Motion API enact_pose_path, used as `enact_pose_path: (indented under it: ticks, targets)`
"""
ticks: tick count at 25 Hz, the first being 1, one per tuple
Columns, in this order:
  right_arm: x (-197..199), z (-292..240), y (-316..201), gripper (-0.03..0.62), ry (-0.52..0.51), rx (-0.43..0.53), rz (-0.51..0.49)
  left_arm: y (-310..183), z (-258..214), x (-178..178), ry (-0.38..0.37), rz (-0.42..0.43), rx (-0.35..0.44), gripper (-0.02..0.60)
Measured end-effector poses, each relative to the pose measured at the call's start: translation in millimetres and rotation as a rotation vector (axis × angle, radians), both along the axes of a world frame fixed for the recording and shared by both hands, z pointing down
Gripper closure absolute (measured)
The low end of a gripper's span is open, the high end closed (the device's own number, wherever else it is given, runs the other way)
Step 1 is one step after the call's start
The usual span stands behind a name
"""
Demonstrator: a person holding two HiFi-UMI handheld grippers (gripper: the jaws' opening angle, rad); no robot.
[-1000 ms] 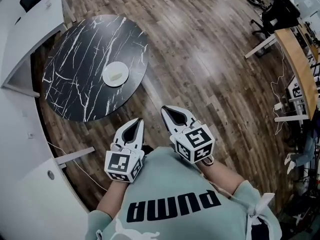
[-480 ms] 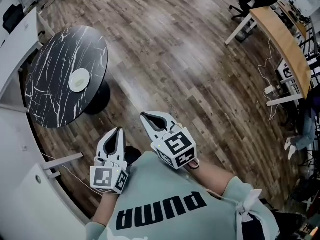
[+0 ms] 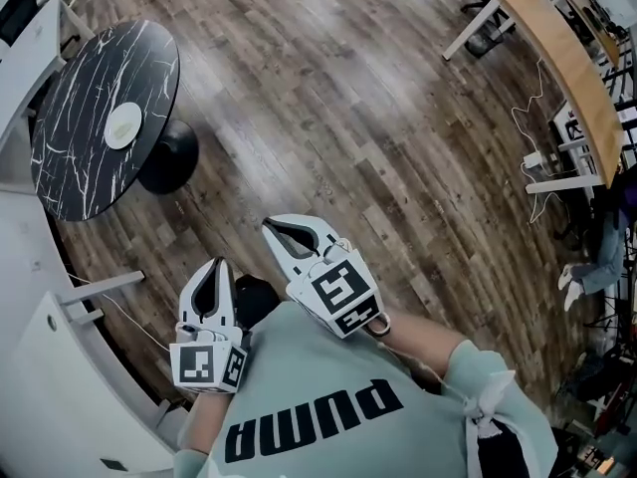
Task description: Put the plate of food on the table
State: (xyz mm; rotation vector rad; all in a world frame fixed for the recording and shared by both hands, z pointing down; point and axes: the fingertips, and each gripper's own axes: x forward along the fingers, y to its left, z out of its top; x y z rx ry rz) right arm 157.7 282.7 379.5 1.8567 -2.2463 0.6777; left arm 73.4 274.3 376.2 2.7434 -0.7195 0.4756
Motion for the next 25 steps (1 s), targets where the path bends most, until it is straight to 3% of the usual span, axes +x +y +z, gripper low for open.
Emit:
enact_pose_path:
  ticks: [14,25]
  targets:
    - [10,35,41,0.586,0.067,-0.073,-0.016,27,27,6,-0.019,-0.059,-0.026,0.575]
    - [21,29,46,0.586,0.071,-0.051,0.018,30,18,13,0.007,-0.057,0.0,0.575]
